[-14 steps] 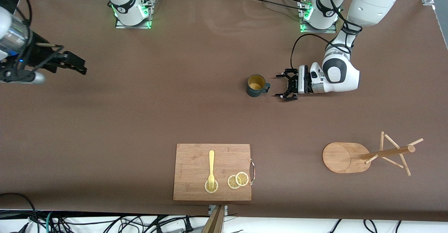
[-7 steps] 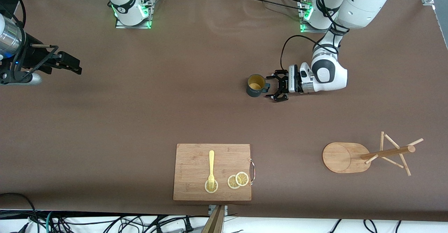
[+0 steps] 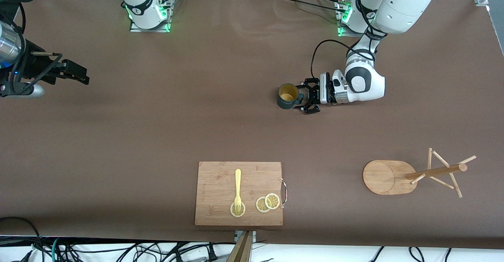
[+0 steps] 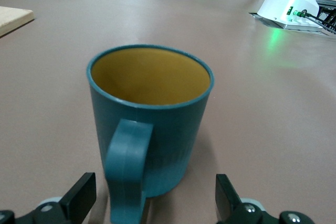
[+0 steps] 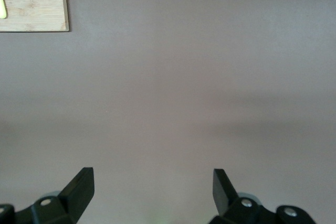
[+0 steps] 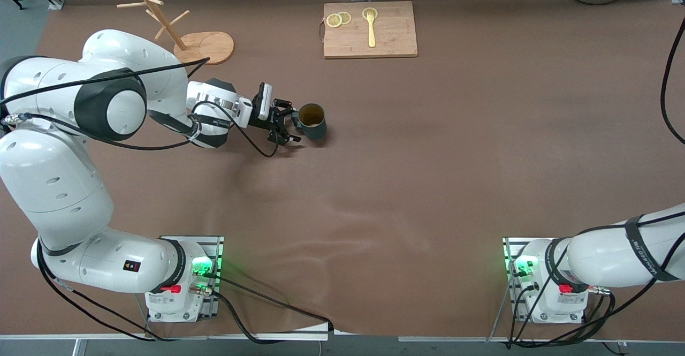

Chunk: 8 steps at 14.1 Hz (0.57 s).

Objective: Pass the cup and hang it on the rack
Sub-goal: 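Close the left gripper on the teal mug's handle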

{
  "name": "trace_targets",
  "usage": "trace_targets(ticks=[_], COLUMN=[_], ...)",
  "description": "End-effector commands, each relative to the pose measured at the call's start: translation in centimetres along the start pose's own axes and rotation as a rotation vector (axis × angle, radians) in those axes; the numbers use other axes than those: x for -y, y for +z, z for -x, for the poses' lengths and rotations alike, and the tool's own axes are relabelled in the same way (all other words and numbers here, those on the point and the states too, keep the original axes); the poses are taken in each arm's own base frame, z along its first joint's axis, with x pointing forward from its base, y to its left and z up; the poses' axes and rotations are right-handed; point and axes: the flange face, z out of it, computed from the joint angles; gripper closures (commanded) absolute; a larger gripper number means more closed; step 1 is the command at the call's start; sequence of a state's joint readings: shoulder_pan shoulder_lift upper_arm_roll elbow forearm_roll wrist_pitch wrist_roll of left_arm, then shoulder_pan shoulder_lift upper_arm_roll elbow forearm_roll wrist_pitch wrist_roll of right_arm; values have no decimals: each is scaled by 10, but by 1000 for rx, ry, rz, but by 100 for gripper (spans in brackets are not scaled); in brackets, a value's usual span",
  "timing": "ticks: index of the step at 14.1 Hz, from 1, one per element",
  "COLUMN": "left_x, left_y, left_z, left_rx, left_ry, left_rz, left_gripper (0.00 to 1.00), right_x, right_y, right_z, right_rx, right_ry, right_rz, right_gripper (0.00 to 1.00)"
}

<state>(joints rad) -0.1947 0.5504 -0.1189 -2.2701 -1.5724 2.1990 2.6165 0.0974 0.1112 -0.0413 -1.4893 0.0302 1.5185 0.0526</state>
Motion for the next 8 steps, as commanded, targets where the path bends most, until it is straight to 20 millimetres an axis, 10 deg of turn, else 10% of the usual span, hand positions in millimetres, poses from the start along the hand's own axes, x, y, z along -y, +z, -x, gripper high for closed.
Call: trace_targets(ticks=[1,5,7,8], left_x=[-7,-12,-14,-15], left_y=[3,4,4,4], left_z=[5,8,11,12], left_rx=[-4,-9,-6,-5], left_ry=[13,5,-5,-7], left_rz=[-13,-3,-1,1], left_gripper=[0,5,23,51], right_x=[-3,-6,-2,2], right_y=[-5,-4,-5,-11], right_z=[7,6,4,5], right_rx=[8,10,7,-2], right_ry=[-40,-40,-47,-57], right_rz=[12,41,43,56], right_gripper=[0,0,0,0])
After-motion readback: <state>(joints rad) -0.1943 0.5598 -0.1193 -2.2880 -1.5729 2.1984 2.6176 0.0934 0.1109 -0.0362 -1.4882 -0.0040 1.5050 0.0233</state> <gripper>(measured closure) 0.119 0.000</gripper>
